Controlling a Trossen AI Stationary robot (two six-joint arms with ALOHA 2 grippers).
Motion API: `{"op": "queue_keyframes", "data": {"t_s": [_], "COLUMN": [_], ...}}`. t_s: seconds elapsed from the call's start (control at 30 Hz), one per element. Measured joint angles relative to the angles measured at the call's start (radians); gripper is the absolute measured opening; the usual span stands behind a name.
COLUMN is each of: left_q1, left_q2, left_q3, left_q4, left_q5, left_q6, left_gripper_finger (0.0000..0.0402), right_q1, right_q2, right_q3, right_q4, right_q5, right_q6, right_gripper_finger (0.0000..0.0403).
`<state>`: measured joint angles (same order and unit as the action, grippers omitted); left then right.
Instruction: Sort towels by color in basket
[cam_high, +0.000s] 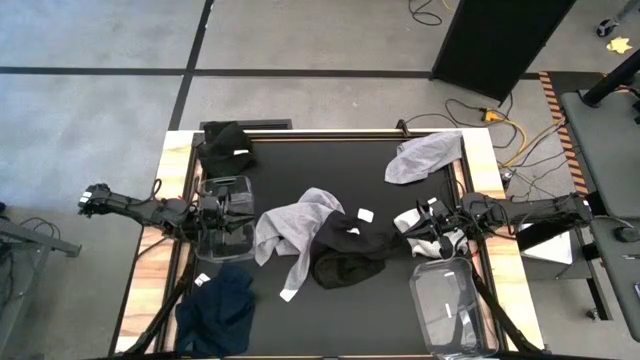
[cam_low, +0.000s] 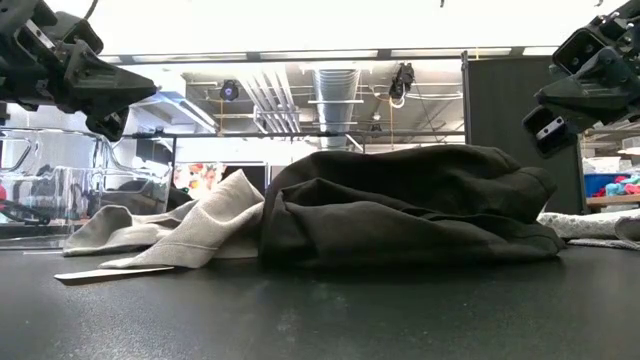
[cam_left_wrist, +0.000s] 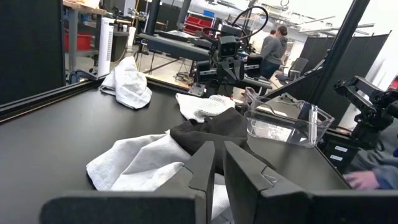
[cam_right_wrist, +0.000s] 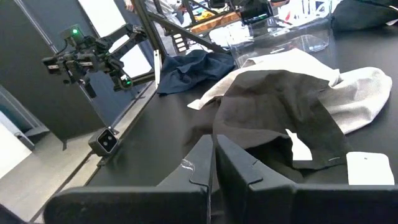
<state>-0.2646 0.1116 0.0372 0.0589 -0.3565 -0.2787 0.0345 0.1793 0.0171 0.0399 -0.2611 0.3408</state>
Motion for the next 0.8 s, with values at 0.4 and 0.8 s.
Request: {"op": "queue_keyframes", "data": {"t_s": [0.4, 0.8], "left_q1": [0.000, 0.000], "left_q2": [0.000, 0.000], "left_q3": [0.000, 0.000], "left_q4": [0.000, 0.000], "left_q5": [0.000, 0.000], "left_q6": [0.000, 0.000], "left_gripper_finger": [0.0018, 0.0018], "right_q1": [0.000, 0.000], "right_q2": [0.000, 0.000], "right_q3": [0.000, -0.001], "right_q4": [0.000, 0.025], "right_q5": [0.000, 0.012], "right_q6": [0.000, 0.003], "right_gripper_finger": [0.0011, 0.0011]}}
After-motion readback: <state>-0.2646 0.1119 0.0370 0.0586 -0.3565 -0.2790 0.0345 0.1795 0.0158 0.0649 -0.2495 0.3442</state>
